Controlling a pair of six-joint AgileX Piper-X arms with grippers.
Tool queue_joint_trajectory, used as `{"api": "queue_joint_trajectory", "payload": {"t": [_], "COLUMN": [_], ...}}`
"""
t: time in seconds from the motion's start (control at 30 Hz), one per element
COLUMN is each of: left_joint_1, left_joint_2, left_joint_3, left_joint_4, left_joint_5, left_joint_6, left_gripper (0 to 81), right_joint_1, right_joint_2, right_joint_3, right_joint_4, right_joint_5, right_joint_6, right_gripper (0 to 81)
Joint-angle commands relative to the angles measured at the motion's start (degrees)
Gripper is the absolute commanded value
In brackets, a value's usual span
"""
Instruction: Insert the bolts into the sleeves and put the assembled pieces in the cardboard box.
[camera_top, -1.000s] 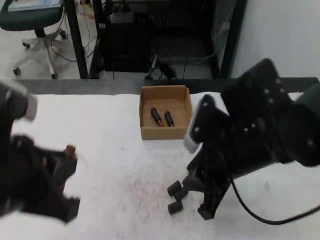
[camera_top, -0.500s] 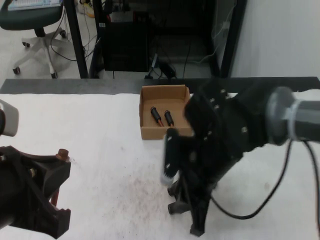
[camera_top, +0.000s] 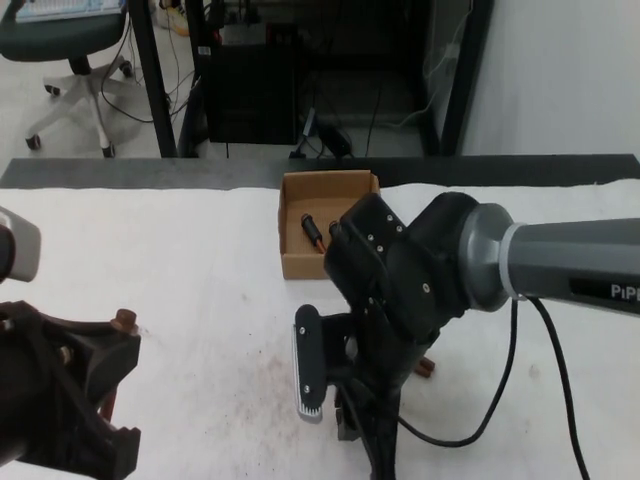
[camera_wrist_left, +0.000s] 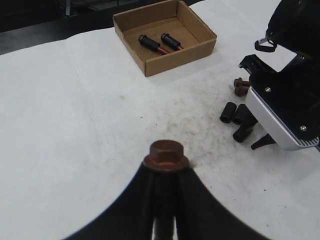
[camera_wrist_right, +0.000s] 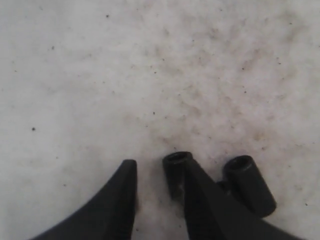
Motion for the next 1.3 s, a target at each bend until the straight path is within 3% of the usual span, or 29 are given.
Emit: {"api": "queue_joint_trajectory", "payload": {"t": [0.0,1.27], "left_joint_1": [0.06,0.06], "left_joint_2": [-0.27,-0.27], "left_joint_3": [-0.06,-0.06], "left_joint_4": [-0.02,-0.02], "left_joint_5": [0.11,0.11], "left_joint_6": [0.00,0.00], "left_gripper": [0.2,0.2], "right_joint_1": [-0.80,-2.19], "right_joint_2": [-0.13,3.26], "right_joint_3": [-0.61,-0.61], "right_joint_4": [0.00,-1.99], "right_joint_5": [0.84,-2.27], "right_joint_6": [-2.64,-3.93], "right_gripper": [30.0,30.0]}}
